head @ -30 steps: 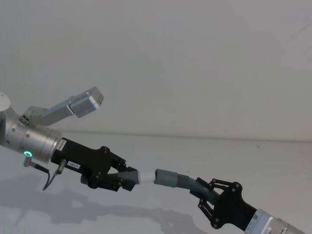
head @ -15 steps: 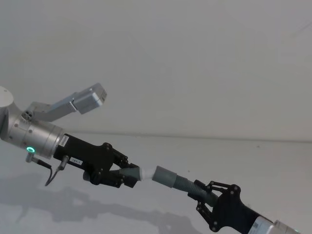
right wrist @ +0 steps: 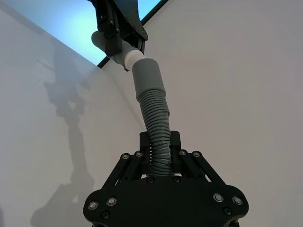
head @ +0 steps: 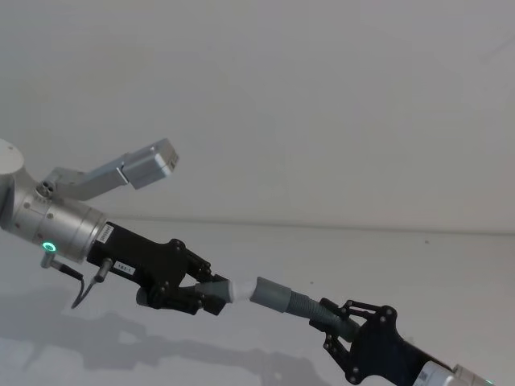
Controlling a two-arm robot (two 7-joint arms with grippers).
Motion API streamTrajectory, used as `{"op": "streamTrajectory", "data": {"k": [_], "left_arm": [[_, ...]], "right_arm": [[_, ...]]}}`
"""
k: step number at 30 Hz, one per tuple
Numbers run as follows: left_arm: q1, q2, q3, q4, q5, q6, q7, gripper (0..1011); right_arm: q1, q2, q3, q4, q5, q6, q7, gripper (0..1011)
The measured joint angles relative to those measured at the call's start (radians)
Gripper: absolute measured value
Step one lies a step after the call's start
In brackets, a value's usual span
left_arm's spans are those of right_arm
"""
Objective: Use both hands to pick up one end of the pipe from the table, align the ends, and insert them.
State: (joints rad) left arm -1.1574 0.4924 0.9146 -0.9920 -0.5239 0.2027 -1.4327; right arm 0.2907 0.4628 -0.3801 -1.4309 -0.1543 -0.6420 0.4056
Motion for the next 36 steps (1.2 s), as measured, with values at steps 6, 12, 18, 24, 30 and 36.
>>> {"op": "streamTrajectory", "data": {"k": [6,12,18,24,30,36], "left_arm": [[-0.003,0.005,0.006,-0.008,-0.001,0.009,-0.001,339],[-0.004,0.008,0.011,-0.013,-0.002,0.015,-0.001,339],[-0.005,0.010,0.013,-0.016,-0.003,0.018,-0.001,340],[-0.005,0.011,0.014,-0.018,-0.003,0.020,-0.001,339],[-0.006,0.012,0.015,-0.019,-0.003,0.021,-0.001,339],[-0.006,0.012,0.016,-0.019,-0.003,0.022,-0.001,339]], "right_arm": [[-0.001,0.000,0.001,-0.002,-0.001,-0.002,0.000,216],[-0.002,0.001,0.002,-0.004,-0.001,-0.003,0.000,216],[-0.003,0.001,0.002,-0.005,-0.002,-0.004,0.000,216],[-0.003,0.002,0.002,-0.005,-0.002,-0.005,0.000,216],[-0.004,0.002,0.002,-0.006,-0.002,-0.005,0.000,216],[-0.004,0.002,0.002,-0.006,-0.002,-0.005,0.000,216]]}}
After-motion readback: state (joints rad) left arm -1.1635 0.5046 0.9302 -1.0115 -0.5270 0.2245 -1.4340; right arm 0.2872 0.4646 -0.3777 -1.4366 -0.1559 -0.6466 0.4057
